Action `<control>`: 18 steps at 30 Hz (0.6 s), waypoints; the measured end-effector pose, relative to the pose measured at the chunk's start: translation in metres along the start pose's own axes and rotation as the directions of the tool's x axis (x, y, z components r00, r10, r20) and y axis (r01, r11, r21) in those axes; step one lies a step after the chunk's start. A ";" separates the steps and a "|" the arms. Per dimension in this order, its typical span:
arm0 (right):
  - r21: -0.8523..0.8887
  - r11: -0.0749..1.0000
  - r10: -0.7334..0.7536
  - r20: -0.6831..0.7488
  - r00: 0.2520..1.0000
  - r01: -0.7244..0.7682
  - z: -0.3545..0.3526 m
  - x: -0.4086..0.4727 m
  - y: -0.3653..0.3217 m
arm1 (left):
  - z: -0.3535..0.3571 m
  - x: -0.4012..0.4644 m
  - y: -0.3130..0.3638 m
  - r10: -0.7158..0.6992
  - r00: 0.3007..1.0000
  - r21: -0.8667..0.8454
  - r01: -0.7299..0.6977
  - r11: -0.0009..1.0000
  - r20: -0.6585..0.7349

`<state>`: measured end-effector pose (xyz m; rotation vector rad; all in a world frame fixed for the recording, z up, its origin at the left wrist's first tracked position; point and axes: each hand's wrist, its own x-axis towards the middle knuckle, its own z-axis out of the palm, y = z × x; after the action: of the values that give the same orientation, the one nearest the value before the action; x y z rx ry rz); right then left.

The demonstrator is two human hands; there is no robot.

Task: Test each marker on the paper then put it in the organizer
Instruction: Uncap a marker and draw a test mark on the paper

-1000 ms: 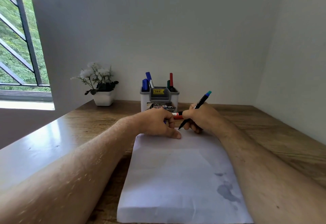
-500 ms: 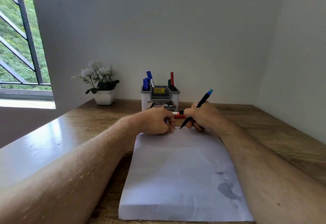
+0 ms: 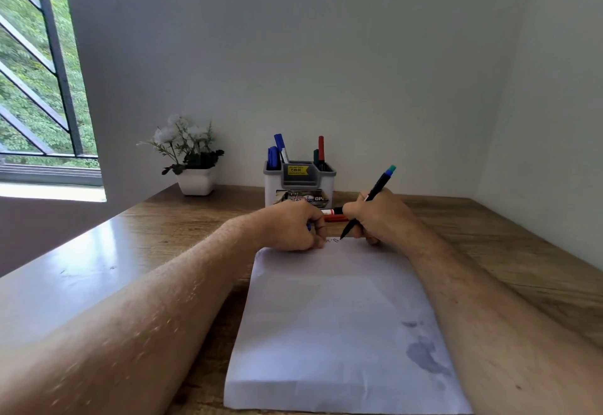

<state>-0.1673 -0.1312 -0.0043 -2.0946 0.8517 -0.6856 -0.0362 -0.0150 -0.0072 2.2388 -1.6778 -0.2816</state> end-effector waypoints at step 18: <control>0.555 0.827 -0.087 -0.033 0.996 0.091 -0.005 -0.004 -0.013 | -0.013 0.005 -0.007 -0.296 0.881 -0.791 -0.129 0.598 -0.368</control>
<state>-0.1691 -0.1244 0.0080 -1.6042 0.4751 -0.8705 -0.0239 -0.0158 0.0023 1.5033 -0.8843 -0.3850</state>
